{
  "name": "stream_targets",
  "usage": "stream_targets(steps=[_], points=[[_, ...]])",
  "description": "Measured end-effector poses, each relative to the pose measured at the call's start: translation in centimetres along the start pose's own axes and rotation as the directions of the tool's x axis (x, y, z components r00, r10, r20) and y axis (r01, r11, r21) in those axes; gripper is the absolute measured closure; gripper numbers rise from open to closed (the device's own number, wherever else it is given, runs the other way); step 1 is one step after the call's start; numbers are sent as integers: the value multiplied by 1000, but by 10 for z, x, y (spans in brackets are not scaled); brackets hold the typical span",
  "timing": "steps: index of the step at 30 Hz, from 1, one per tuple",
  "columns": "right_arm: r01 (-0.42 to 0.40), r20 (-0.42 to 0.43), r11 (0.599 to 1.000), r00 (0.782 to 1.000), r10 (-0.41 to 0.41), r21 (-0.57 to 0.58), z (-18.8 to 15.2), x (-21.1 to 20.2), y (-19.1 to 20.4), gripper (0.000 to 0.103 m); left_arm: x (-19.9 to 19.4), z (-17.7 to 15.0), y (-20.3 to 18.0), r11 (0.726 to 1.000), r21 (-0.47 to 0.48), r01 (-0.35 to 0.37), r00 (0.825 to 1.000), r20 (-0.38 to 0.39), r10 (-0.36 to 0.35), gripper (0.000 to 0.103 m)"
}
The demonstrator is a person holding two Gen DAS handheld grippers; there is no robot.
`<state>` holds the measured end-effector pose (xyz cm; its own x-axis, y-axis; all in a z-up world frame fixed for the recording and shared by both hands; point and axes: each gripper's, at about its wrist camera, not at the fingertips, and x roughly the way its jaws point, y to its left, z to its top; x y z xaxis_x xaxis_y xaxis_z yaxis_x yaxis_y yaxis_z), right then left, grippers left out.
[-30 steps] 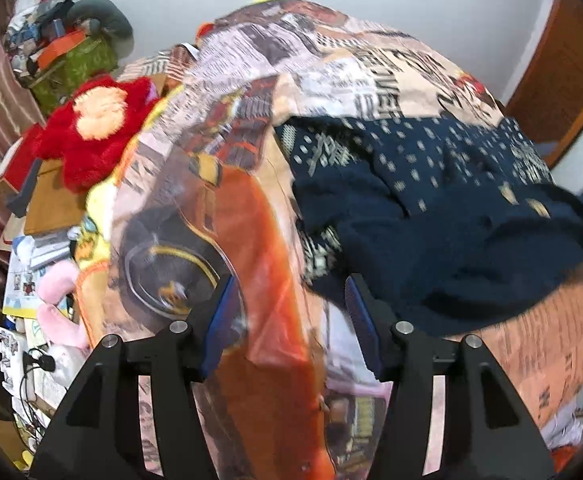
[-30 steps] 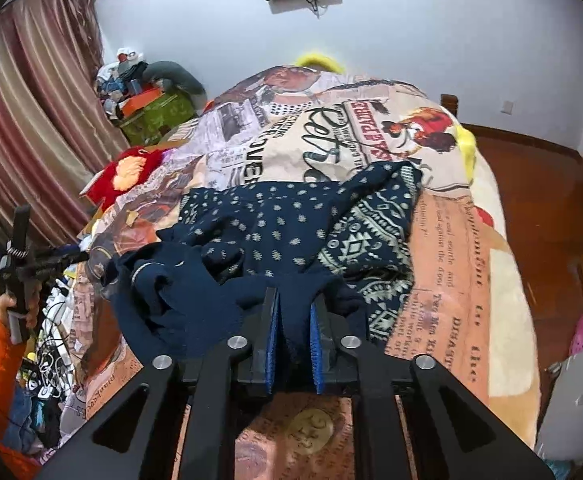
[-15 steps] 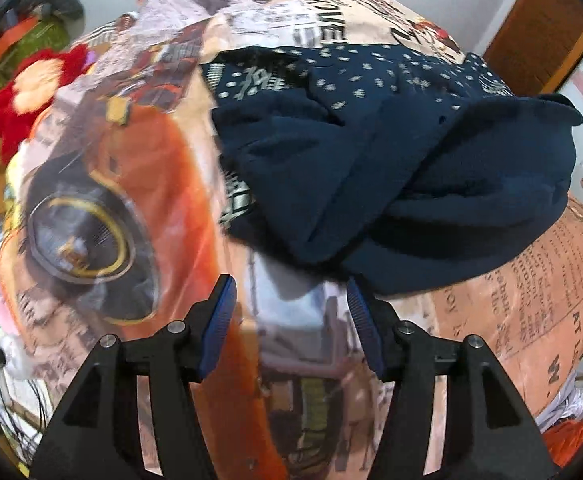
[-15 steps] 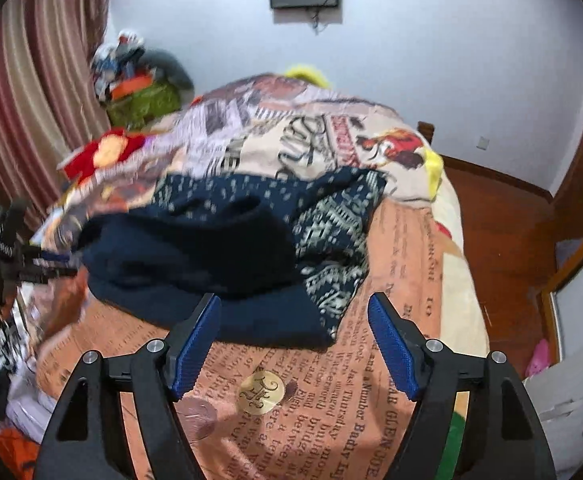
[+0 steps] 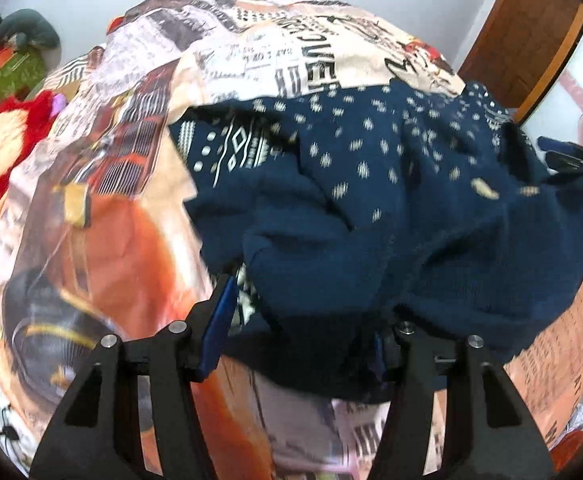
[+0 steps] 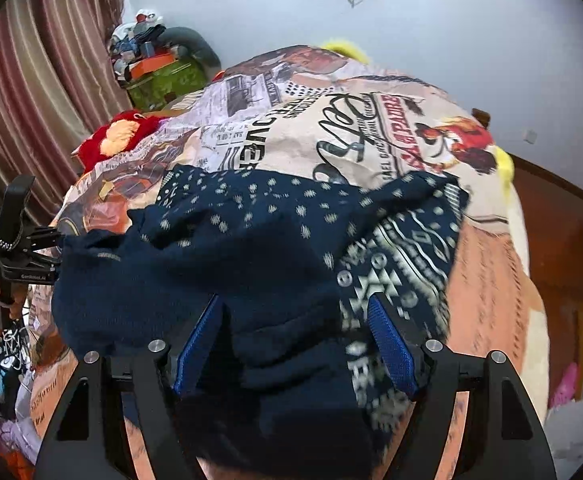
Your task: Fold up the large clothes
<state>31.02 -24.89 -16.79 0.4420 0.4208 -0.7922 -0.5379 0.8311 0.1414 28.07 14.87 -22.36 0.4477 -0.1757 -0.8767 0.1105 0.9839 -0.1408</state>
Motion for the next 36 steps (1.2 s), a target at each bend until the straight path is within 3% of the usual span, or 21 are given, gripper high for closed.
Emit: stream_targets(steps=[2, 6, 12, 15, 18, 20, 23, 28, 36], points=[[-26, -6, 999, 1000, 26, 21, 6, 8, -4, 42, 1, 7, 3, 1000, -12, 22, 1000, 19, -22, 46], [-70, -58, 996, 996, 72, 51, 17, 32, -9, 43, 2, 18, 9, 999, -23, 33, 998, 48, -32, 46], [-127, -143, 992, 982, 127, 7, 12, 58, 2, 45, 5, 15, 5, 999, 25, 42, 996, 80, -44, 46], [-119, -137, 993, 983, 118, 4, 9, 62, 5, 57, 8, 19, 1, 998, 22, 55, 993, 107, -57, 48], [-140, -127, 989, 981, 143, 38, 7, 61, 3, 73, 11, 26, -6, 998, 32, 55, 991, 121, -58, 60], [-131, -119, 991, 984, 134, 31, 6, 59, 6, 84, 19, 32, -12, 998, 31, 46, 994, 98, -49, 78], [-69, -86, 997, 994, 68, -15, 7, 51, 14, 89, 31, 39, -18, 1000, 24, 12, 998, 55, -13, 90], [11, 51, 1000, 999, -10, -18, 16, 18, 14, 92, 2, 43, -17, 1000, -17, -18, 991, 134, 20, 92], [114, 245, 993, 963, -114, 14, 44, -43, 1, 92, -59, 70, 15, 988, -147, -55, 963, 255, 92, 92]])
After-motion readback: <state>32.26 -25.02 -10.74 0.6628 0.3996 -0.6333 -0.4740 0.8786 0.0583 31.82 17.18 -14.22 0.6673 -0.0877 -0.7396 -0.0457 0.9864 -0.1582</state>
